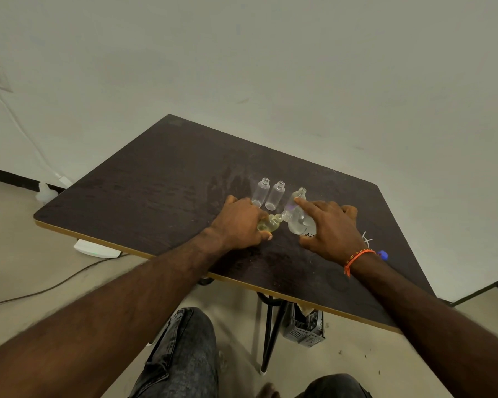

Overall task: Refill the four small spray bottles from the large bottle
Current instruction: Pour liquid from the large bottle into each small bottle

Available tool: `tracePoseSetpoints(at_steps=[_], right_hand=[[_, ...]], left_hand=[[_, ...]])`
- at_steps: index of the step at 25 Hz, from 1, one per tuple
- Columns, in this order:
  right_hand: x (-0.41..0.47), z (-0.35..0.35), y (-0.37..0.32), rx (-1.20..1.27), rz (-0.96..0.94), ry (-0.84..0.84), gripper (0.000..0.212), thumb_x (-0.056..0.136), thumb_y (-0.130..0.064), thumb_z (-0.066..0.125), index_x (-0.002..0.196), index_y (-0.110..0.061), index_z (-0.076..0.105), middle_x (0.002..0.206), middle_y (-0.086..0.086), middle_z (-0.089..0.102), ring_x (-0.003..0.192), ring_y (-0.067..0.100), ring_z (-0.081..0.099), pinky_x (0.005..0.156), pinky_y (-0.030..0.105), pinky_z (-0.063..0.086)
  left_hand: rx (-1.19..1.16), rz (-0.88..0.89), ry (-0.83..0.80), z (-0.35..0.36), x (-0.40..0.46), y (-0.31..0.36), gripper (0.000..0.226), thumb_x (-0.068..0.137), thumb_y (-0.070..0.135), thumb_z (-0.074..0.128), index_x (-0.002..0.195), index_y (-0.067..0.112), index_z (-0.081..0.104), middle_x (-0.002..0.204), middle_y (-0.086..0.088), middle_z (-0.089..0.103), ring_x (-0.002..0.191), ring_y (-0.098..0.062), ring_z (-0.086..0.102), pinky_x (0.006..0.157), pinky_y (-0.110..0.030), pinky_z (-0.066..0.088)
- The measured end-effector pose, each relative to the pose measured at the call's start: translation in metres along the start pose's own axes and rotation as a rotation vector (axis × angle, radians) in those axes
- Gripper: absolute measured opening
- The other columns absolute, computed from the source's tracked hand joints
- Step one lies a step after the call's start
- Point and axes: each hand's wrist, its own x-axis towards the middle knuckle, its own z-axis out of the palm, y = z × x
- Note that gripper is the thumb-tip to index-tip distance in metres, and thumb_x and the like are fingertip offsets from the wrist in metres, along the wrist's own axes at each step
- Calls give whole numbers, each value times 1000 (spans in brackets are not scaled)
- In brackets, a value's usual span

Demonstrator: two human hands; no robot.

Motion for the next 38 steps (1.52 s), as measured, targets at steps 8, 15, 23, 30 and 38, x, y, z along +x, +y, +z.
tracePoseSetpoints(at_steps=[8,15,23,30,38], right_hand=[[-1,-1,0,-13,-9,0,87,75,-51,68,152,-37,30,141,-2,54,123,22,49,100,48,26],[0,-2,-2,-14,-7,5,86,76,-50,69,152,-37,31,140,-2,55,123,23,49,100,47,24],[1,-2,-1,-23,-10,-3,88,75,-51,68,152,-37,29,141,-3,54,124,22,48,100,47,25],[1,-1,-3,-24,-3,-13,87,76,-53,67,153,-36,29,142,-2,54,124,23,49,100,49,26],[-2,1,-6,18,13,-27,84,75,-54,67,150,-36,32,142,-1,54,125,23,50,99,47,25]], left_hand=[[-3,-2,-13,2,1,-2,53,90,61,66,131,28,68,118,1,70,118,-19,56,110,-47,31],[2,4,0,3,1,-3,50,90,61,66,126,27,71,114,2,70,115,-19,57,107,-46,33],[6,4,-10,2,2,-3,54,91,62,65,132,27,68,119,1,69,118,-19,56,110,-47,33],[-7,-10,-9,2,0,-4,55,91,61,66,133,27,67,118,1,68,118,-20,57,110,-47,32],[-32,-17,0,8,1,-8,52,90,63,66,126,27,69,109,4,69,112,-19,59,108,-47,35]])
